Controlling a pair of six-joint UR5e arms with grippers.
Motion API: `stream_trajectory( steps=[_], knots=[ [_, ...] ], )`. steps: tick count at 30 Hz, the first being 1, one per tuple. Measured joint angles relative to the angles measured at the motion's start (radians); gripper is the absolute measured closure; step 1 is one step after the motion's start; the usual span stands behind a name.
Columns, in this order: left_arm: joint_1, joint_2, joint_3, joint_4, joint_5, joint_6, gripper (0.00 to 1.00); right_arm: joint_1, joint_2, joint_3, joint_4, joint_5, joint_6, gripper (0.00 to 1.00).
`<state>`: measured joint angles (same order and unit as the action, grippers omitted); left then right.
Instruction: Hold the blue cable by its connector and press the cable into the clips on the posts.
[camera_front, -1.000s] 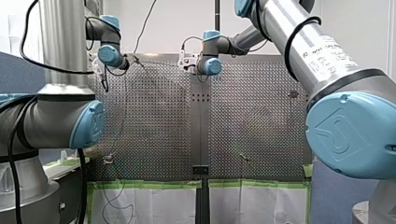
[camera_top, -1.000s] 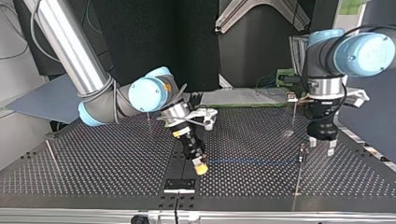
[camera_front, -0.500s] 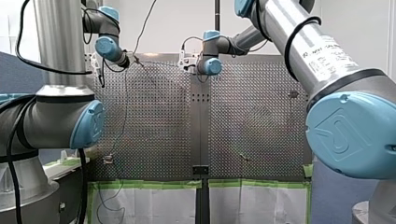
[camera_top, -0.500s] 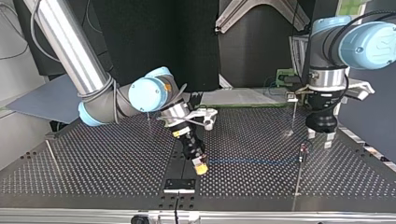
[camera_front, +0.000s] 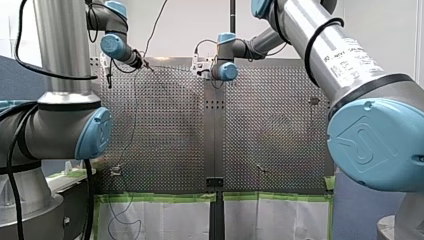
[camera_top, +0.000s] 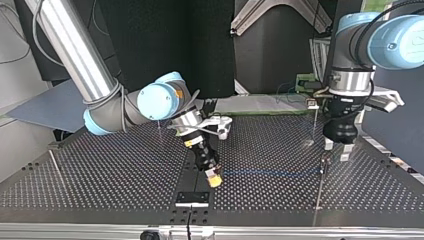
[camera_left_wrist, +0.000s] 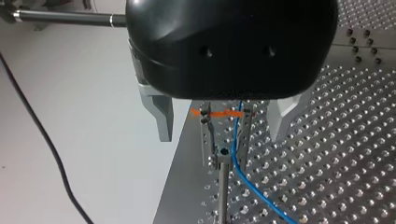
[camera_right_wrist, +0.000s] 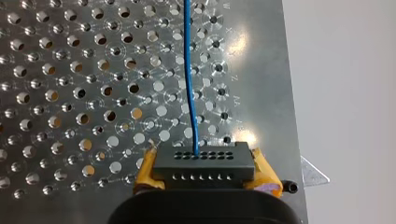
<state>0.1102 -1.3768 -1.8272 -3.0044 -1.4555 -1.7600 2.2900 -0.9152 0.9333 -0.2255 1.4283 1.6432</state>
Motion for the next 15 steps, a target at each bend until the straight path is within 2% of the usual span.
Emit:
stream_trajectory(
  steps=[15],
  knots=[
    [-0.019,0.001,0.001,-0.018,-0.01,0.031,0.0,-0.001,0.0,0.0,0.001,0.0,0.0,1.0]
  ],
)
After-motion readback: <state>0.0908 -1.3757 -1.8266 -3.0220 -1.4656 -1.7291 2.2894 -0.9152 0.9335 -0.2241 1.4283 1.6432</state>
